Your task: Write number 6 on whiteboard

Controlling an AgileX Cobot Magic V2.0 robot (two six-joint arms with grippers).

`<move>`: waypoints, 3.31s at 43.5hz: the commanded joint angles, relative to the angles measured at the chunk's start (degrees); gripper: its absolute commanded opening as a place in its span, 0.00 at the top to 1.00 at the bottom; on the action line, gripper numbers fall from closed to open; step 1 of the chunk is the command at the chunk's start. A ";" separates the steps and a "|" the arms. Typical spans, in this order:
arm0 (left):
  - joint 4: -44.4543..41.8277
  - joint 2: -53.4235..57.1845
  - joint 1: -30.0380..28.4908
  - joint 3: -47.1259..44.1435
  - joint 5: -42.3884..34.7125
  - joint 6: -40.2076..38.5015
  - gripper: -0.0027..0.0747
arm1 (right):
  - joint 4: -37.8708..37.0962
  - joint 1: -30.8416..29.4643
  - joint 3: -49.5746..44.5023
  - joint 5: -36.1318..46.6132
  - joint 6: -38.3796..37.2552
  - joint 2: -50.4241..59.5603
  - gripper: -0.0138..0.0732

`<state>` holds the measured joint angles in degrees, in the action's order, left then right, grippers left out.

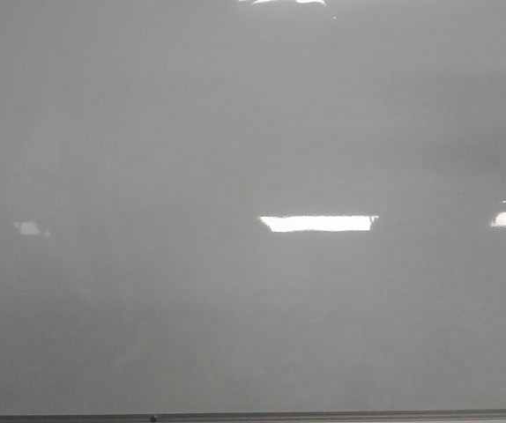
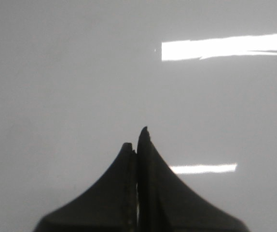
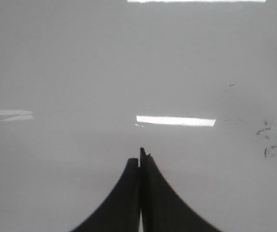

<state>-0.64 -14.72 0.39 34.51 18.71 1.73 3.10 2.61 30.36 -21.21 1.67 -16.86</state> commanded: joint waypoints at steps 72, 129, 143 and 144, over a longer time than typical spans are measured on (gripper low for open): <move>0.64 -51.26 -1.14 11.41 -2.21 -0.89 0.25 | -0.64 -0.43 2.60 -2.11 0.23 -24.79 0.14; 0.64 -68.60 -2.94 14.82 -14.29 -0.89 0.80 | -0.64 -0.43 2.60 -2.16 0.23 -24.79 0.14; -0.11 -59.39 -2.94 15.75 0.61 0.26 0.99 | 0.39 -0.43 2.71 -2.11 0.23 -24.79 0.14; -0.11 -58.60 -2.94 16.24 2.63 0.79 0.99 | 1.15 -0.43 2.83 -2.18 0.23 -24.79 0.14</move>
<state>-0.73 -78.44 -2.54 47.80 18.72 1.62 3.10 2.61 31.41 -27.40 1.62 -41.43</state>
